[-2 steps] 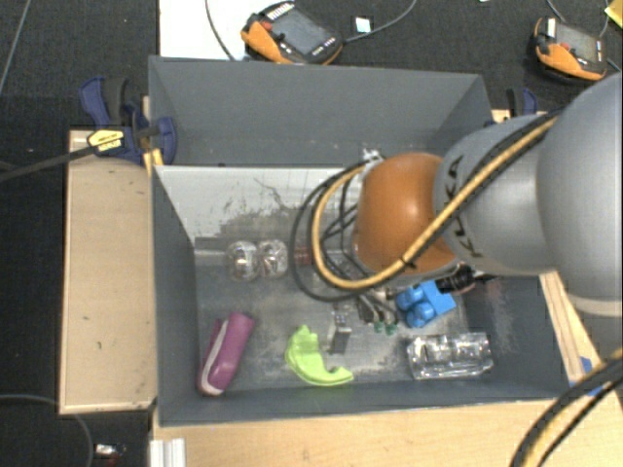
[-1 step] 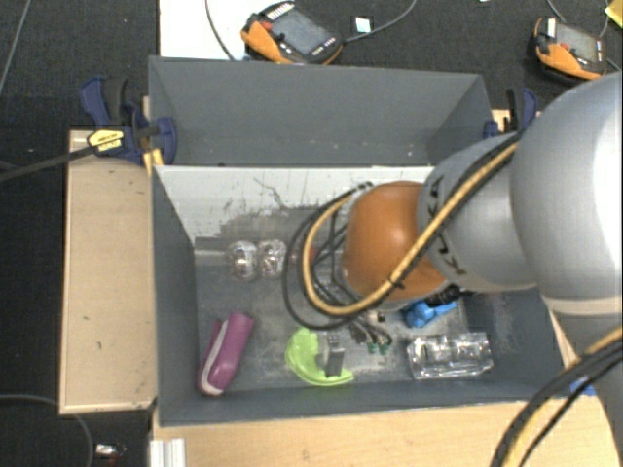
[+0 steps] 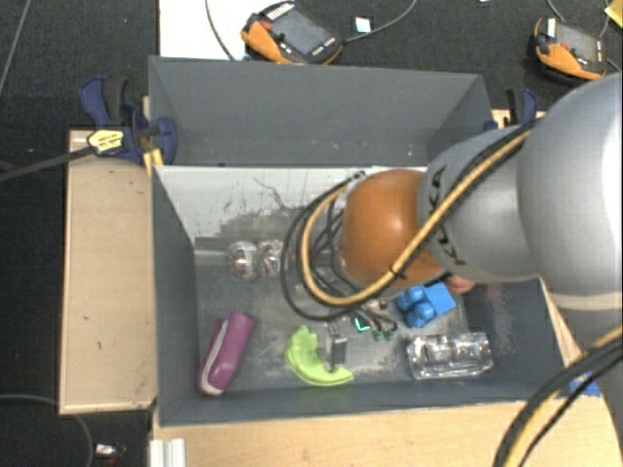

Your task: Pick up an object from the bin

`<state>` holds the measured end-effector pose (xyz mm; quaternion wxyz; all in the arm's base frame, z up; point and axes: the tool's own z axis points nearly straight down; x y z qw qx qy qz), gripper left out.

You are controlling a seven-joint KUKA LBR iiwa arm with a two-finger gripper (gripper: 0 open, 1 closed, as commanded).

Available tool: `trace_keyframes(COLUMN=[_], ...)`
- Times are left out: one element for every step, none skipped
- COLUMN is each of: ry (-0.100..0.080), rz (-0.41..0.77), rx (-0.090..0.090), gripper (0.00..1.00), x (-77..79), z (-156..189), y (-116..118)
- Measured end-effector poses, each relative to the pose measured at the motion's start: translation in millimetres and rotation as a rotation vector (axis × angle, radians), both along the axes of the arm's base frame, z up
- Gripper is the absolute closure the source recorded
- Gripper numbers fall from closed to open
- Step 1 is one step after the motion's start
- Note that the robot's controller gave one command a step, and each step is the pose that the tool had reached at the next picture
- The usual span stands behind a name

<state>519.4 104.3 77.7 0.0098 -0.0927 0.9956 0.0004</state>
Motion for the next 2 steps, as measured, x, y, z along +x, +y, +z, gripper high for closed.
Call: trace_keyframes(ry=[0.003,0.003], rz=[-0.003,-0.005], rx=[0.0,0.0], gripper=[1.0,1.0], x=[-1.2,-1.3], z=[-1.0,-1.0], y=[0.0,0.1])
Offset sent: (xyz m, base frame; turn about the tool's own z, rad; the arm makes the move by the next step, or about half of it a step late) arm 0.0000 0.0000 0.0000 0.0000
